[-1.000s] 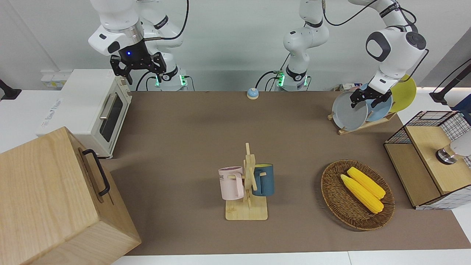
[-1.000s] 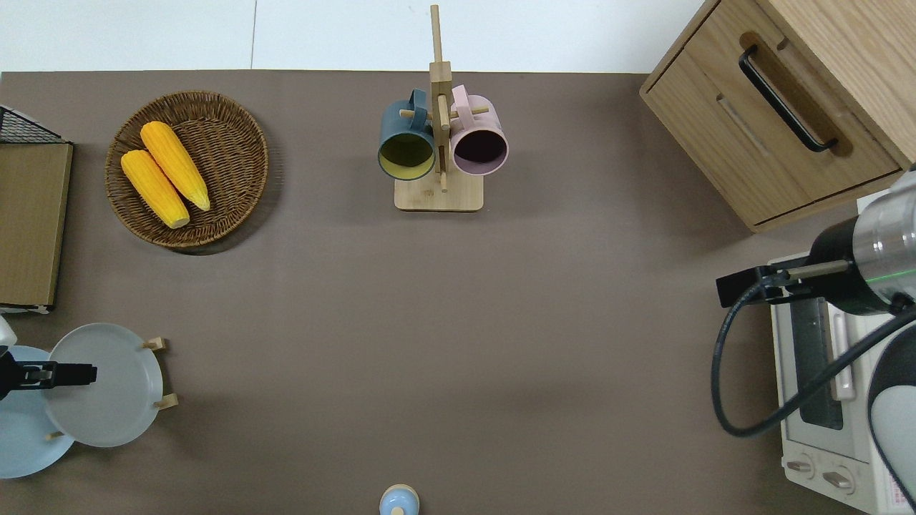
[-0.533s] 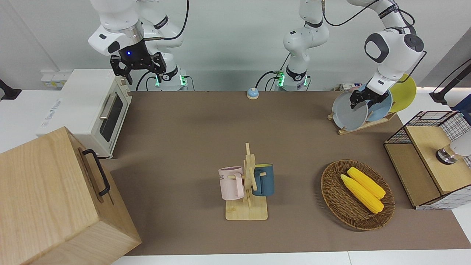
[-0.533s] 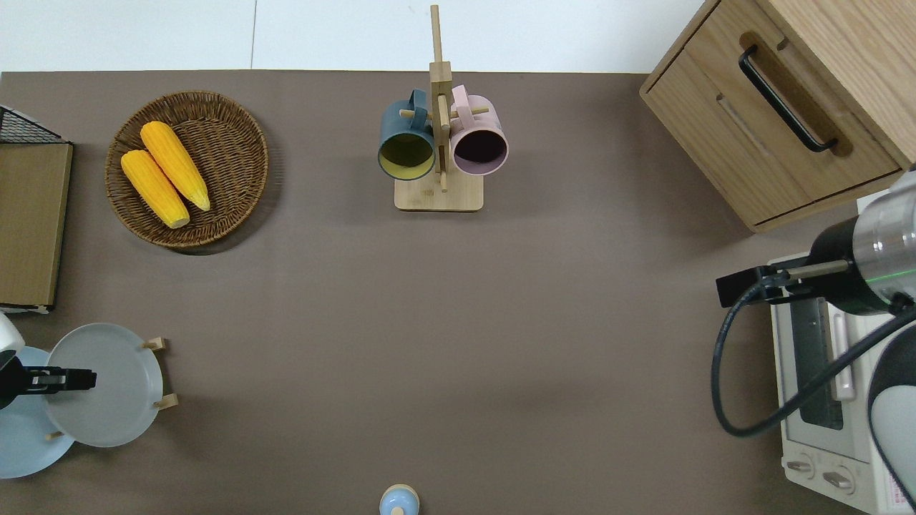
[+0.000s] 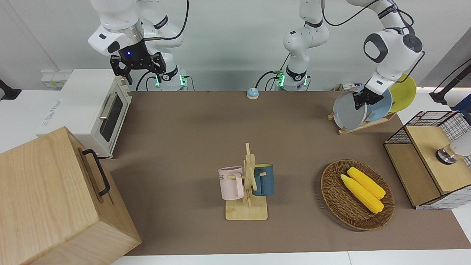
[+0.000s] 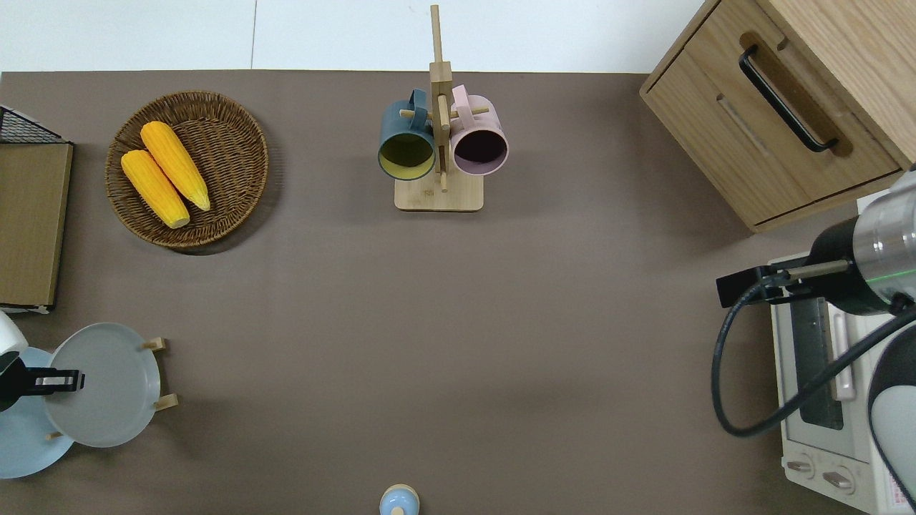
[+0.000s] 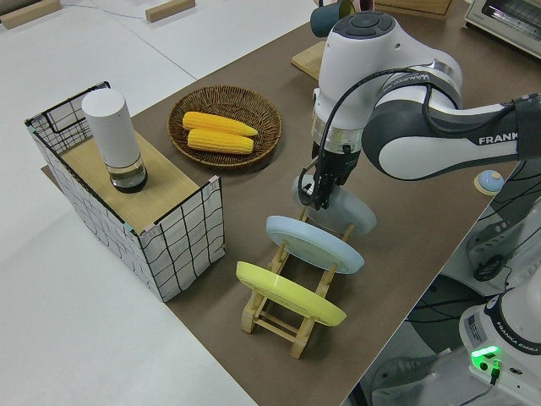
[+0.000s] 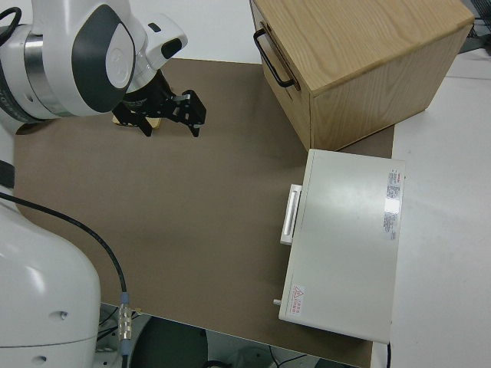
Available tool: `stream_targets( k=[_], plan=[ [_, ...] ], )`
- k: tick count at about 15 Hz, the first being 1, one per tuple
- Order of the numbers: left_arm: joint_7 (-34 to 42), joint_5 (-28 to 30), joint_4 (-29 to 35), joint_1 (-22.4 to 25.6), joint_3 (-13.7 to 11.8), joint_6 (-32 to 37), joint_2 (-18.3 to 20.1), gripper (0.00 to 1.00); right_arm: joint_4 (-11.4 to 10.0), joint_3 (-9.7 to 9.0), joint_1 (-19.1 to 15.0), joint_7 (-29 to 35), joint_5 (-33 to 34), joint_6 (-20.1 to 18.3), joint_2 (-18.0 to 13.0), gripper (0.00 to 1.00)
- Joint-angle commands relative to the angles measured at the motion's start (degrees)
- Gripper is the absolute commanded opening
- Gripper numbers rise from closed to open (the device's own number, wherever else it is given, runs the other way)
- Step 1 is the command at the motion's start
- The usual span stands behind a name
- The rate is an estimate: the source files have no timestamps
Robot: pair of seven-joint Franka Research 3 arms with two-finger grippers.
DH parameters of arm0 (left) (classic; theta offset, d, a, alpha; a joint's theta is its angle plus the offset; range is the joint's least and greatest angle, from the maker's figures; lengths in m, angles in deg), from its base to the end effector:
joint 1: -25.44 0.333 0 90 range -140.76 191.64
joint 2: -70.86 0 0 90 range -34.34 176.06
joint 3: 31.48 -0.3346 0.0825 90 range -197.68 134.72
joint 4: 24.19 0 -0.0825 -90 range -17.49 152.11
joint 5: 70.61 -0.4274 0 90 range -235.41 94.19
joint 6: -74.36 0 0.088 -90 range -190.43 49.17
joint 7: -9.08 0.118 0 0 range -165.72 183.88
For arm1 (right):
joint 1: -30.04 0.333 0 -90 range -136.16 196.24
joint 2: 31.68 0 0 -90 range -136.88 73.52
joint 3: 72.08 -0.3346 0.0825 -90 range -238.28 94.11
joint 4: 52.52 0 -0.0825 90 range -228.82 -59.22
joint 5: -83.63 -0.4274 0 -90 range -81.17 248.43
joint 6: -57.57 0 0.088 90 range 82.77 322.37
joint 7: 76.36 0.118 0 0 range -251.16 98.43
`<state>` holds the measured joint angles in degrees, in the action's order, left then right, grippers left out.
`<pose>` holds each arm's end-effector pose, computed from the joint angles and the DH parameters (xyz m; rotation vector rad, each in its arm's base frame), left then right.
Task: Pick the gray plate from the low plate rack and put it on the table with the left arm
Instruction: 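Grip the gray plate rim and pull it up out of the rack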
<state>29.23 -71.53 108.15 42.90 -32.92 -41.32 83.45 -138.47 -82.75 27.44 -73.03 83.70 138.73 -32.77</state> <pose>0.4717 0.1628 0.4131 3.1238 -0.0470 -0.1093 0.5689 0.0817 0.6659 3.1262 0.1289 -0.1003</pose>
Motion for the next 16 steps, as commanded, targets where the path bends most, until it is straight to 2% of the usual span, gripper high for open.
stream_targets(
  k=[1,10,16],
  plan=[
    [0.9,-1.1,1.8,0.2,-0.2,-1.2,1.6,0.00,0.3,-0.33,-0.6,-0.1,-0.6,-0.7,-0.1,0.987],
    [0.9,-1.1,-0.5,-0.8,0.8,0.9,4.1,0.00,0.3,-0.33,-0.6,-0.1,-0.6,-0.7,-0.1,0.987],
    [-0.3,-1.1,-8.1,-0.8,3.1,9.8,4.0,0.00,0.3,-0.33,-0.6,-0.1,-0.6,-0.7,-0.1,0.990]
  ],
)
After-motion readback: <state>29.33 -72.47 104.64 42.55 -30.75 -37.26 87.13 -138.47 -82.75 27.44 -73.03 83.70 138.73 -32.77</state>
